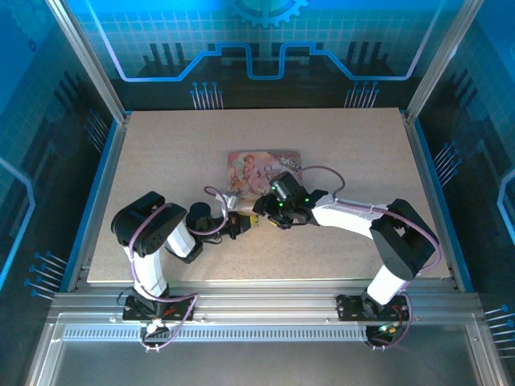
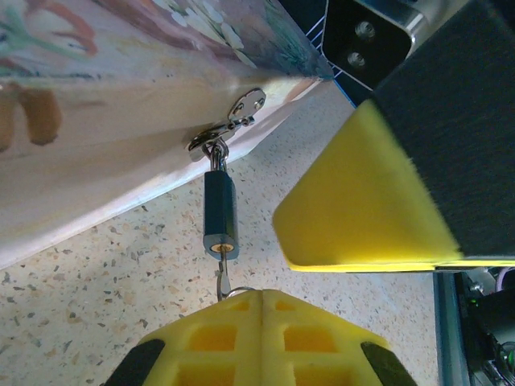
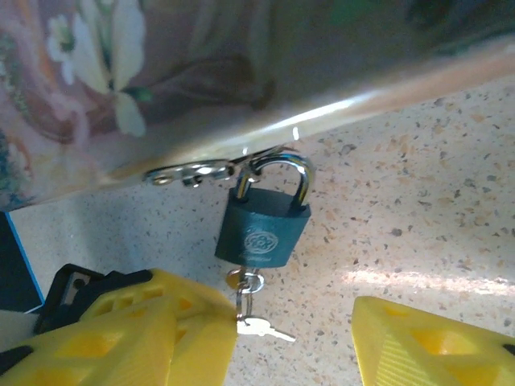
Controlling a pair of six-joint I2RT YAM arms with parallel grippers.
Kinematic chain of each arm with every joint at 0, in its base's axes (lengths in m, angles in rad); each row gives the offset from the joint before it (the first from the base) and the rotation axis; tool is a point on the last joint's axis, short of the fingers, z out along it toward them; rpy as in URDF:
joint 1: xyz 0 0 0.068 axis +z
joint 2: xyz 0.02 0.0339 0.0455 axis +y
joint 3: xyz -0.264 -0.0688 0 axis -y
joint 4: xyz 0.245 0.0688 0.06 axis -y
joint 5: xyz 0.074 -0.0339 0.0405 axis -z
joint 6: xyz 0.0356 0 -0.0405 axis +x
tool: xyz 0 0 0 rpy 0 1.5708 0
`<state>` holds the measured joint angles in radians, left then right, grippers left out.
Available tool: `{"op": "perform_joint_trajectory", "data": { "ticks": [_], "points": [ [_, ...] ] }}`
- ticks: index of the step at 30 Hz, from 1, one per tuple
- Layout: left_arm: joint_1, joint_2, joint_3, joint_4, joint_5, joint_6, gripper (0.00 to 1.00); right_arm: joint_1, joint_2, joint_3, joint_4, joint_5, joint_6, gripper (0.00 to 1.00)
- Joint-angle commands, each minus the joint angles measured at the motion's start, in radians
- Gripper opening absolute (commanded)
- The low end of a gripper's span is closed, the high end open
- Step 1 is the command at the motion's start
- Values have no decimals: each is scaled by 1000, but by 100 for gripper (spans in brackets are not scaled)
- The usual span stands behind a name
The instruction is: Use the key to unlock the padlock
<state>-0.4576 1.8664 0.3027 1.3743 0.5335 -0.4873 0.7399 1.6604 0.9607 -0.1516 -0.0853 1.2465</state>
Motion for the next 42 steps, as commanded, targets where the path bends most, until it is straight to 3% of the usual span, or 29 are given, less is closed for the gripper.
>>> {"op": "perform_joint_trajectory", "data": {
  "ticks": [1, 22, 42],
  "points": [
    [-10, 13, -13, 25, -15, 40, 0, 18, 26, -5, 18, 43, 17, 59],
    [-15, 2, -21, 25, -18, 45, 0, 25, 110, 47, 41, 86, 0, 53],
    [-15, -10, -34, 25, -23, 52, 0, 12, 115, 63, 3, 73, -50, 14]
  ]
}}
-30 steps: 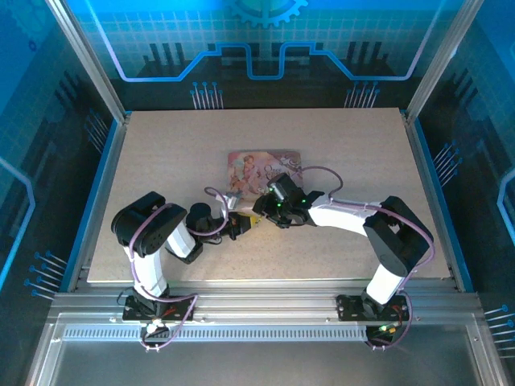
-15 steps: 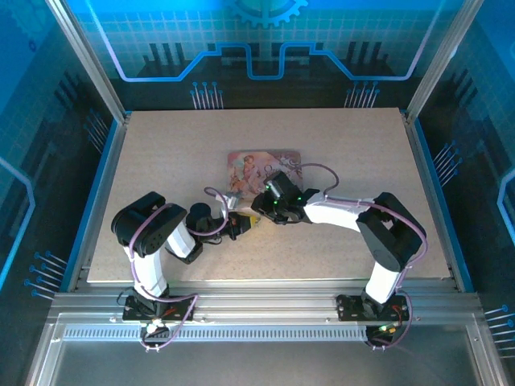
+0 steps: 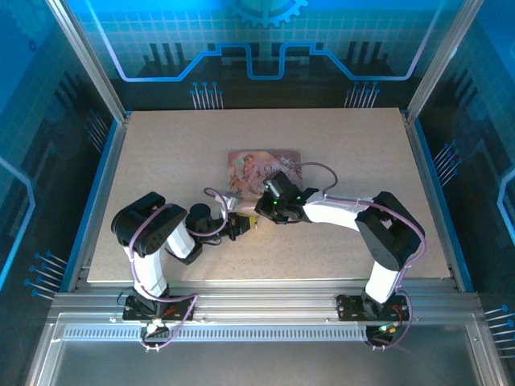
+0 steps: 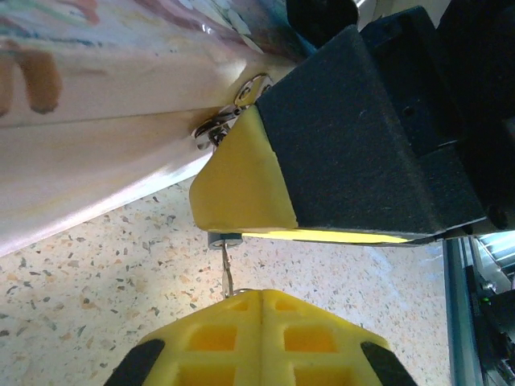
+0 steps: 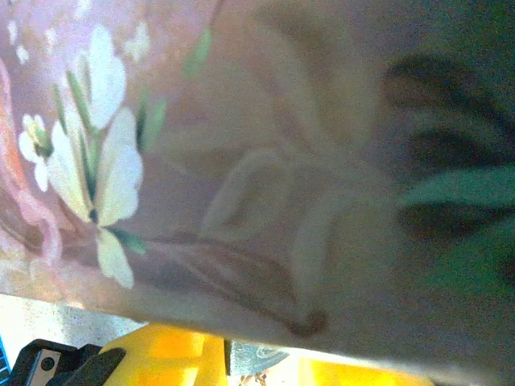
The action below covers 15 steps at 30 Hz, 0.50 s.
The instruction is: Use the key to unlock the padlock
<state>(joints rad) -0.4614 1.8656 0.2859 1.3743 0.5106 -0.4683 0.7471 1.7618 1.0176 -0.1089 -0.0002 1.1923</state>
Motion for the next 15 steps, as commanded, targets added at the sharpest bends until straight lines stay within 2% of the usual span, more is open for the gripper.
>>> {"op": "perform_joint_trajectory", "data": {
  "ticks": [1, 6, 8, 10, 14, 15],
  "points": [
    [-10, -8, -19, 25, -4, 33, 0, 6, 10, 4, -38, -14, 3, 12],
    [-10, -9, -24, 25, -8, 39, 0, 3, -3, 1, -35, -18, 3, 7],
    [-10, -15, -30, 24, -13, 42, 19, 0, -7, 0, -31, -21, 4, 5],
    [-11, -20, -38, 25, -25, 46, 32, -2, -9, 4, -31, -24, 4, 5],
    [-9, -24, -43, 25, -37, 48, 50, -2, -13, 8, -32, -38, 7, 5],
    [-9, -23, -41, 25, -37, 44, 50, -3, -13, 10, -33, -40, 7, 5]
  ]
}}
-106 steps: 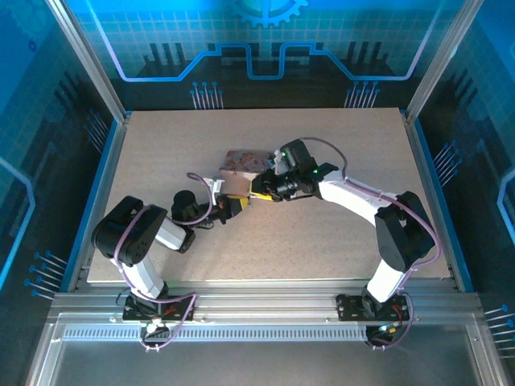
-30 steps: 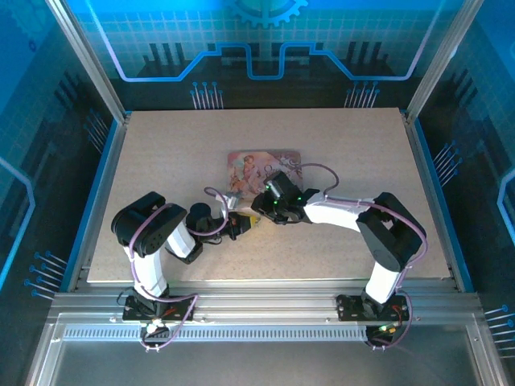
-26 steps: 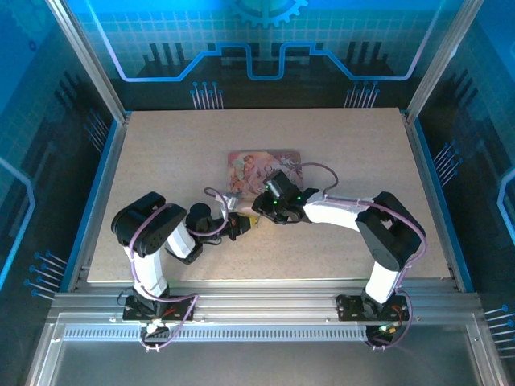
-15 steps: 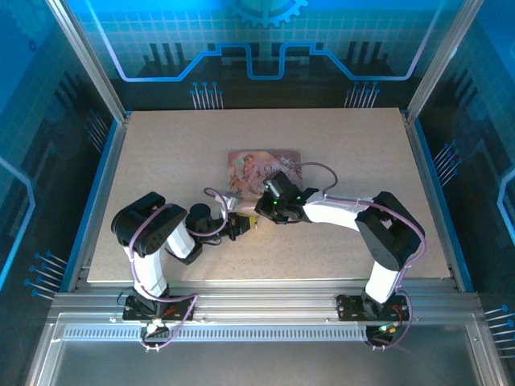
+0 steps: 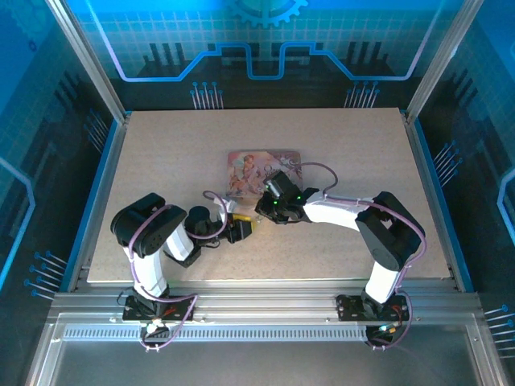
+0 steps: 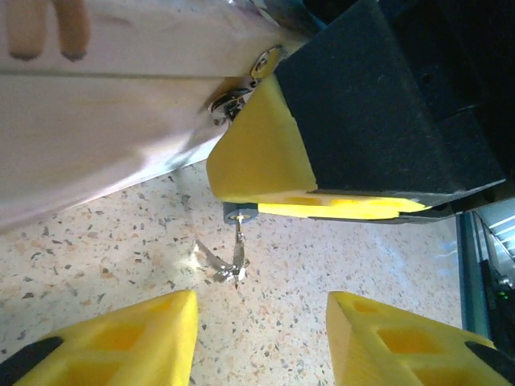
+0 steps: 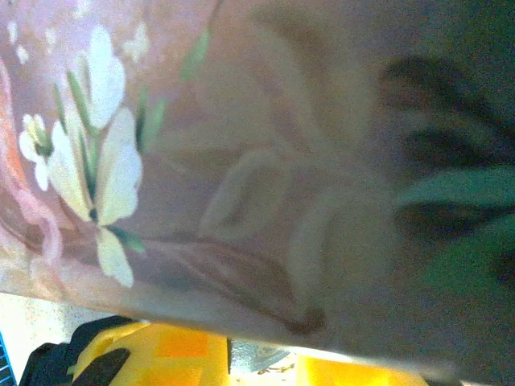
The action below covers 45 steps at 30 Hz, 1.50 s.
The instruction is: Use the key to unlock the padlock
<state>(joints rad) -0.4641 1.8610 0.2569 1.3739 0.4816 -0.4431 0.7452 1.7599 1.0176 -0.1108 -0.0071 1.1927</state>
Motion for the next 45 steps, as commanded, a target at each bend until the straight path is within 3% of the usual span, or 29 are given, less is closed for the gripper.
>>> {"op": "perform_joint_trajectory", "data": {
  "ticks": [1, 7, 27, 38, 45],
  "points": [
    [-6, -14, -5, 25, -6, 15, 50, 0, -13, 11, -30, -36, 9, 5],
    [-7, 9, 36, 25, 16, 11, 33, -5, -26, 11, -30, -52, 19, 5],
    [-26, 91, 84, 25, -12, 45, 26, -12, -27, 10, -12, -84, 42, 4],
    [-35, 92, 78, 25, -38, 63, 2, -14, -33, 7, -9, -88, 51, 4],
    [-36, 51, 71, 25, -69, 77, 0, -6, -28, 5, -21, -90, 47, 3]
  ]
}}
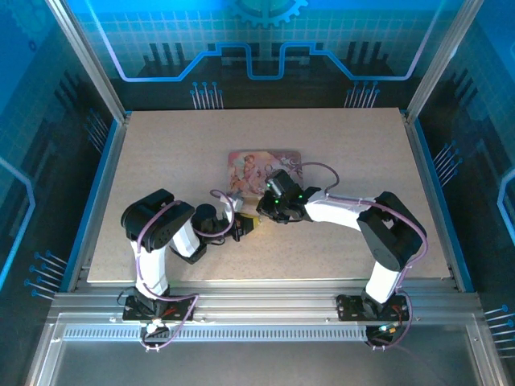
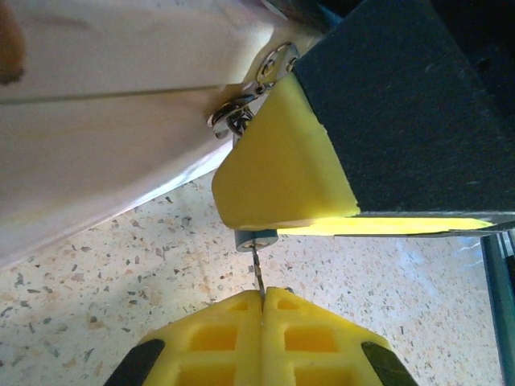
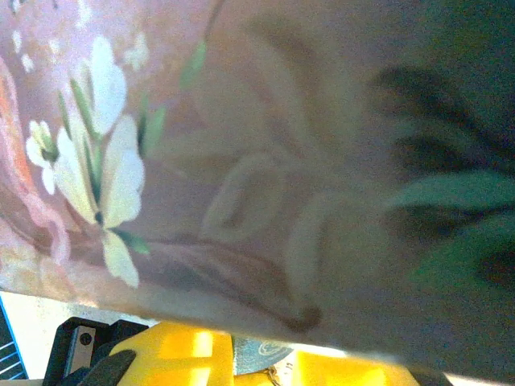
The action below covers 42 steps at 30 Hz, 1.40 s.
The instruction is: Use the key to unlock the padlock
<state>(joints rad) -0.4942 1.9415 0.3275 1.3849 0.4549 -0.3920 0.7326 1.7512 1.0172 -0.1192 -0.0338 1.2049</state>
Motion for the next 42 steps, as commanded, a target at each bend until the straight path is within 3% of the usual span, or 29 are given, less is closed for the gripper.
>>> {"op": "perform_joint_trajectory", "data": {
  "ticks": [1, 22, 30, 42],
  "points": [
    [-5, -33, 4, 14, -42, 24, 0, 10, -16, 9, -21, -63, 29, 3],
    [-5, -145, 44, 14, -72, -61, 0, 37, 51, 19, -29, -111, 31, 0],
    [-30, -64, 91, 15, -85, -91, 0, 49, 65, 20, 18, -140, 58, 0],
    [-20, -115, 79, 16, -152, -115, 0, 62, 38, 0, -37, -88, 26, 0]
  ]
}}
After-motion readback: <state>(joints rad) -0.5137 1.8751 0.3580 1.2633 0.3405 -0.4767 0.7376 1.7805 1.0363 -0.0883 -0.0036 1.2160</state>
